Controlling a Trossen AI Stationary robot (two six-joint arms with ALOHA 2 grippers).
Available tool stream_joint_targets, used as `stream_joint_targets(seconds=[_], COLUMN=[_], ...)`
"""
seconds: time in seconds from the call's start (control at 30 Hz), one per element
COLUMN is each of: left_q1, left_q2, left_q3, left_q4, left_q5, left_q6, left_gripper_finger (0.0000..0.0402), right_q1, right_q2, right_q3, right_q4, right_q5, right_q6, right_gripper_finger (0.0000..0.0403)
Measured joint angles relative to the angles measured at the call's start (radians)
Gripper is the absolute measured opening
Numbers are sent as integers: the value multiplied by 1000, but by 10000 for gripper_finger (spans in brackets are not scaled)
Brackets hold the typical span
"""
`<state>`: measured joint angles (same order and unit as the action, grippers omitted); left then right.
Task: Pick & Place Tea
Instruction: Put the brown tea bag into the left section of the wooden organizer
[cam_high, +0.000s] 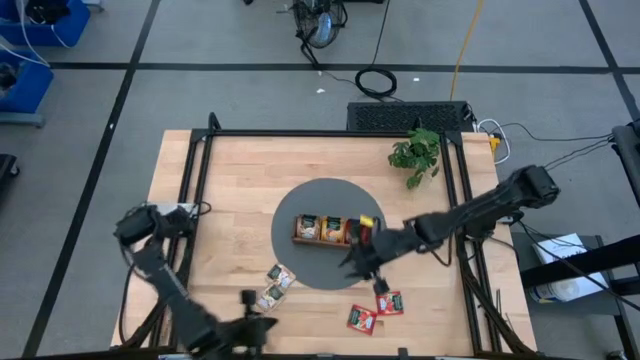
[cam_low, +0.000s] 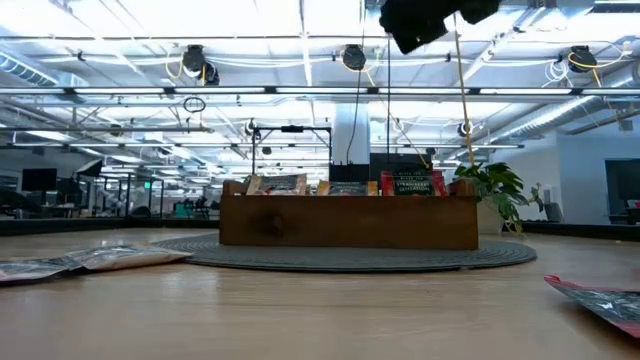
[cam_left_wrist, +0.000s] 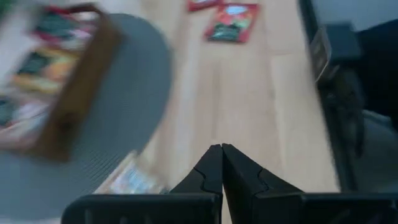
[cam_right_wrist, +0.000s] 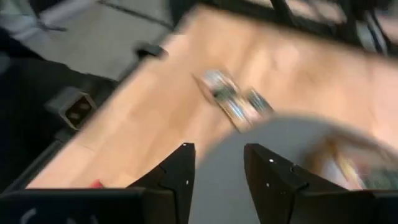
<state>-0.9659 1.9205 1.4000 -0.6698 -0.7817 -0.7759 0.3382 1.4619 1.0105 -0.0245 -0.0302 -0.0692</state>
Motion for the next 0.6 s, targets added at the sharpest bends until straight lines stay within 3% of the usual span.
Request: stream_joint_targets(seconds=[0.1, 0.2, 0.37, 0.6], left_q1=[-69, -81, -30, 86], left_q2=[3, 6, 7, 8], left_q3=[-2, -8, -86, -205], left_q4=[-76, -89, -13, -14], left_q5=[-138, -171, -54, 243], left_q6=[-135, -204, -202, -309], left_gripper_finger=[10, 10, 10, 10], right_q1=[49, 68, 88, 88], right_q2=[54, 128, 264, 358], right_q3=[-110, -173, -211, -213], right_q4=[285, 502, 679, 793], right_q5=[0, 0, 7, 28], right_q6=[-98, -133, -168, -149], right_gripper_finger=[116, 89, 10, 17])
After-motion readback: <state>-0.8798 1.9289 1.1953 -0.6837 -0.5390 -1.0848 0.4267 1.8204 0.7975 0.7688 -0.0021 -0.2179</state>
